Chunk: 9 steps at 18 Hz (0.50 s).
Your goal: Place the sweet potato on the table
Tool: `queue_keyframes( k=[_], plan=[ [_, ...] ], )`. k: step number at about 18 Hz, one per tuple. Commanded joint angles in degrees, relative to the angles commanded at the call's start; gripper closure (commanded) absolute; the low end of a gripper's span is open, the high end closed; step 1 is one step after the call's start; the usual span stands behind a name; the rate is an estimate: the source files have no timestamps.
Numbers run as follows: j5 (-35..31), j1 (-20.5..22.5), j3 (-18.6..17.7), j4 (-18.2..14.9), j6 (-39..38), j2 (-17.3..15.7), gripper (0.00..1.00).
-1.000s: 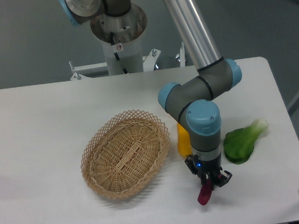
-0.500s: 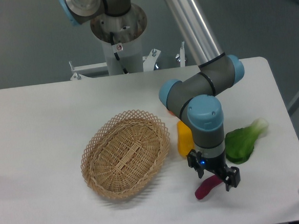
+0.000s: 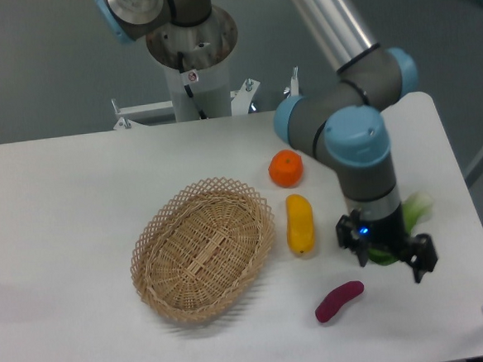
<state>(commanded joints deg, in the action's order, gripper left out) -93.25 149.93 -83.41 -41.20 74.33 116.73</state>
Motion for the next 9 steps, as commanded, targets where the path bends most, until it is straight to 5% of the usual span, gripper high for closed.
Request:
queue_keyframes(
  k=[5,9],
  plan=[
    [-0.35,3.69,3.08,-11.86,8.97,-4.04,0.0],
    [0.0,8.43,1.94,-19.33,24.07,-7.73,0.0]
  ],
)
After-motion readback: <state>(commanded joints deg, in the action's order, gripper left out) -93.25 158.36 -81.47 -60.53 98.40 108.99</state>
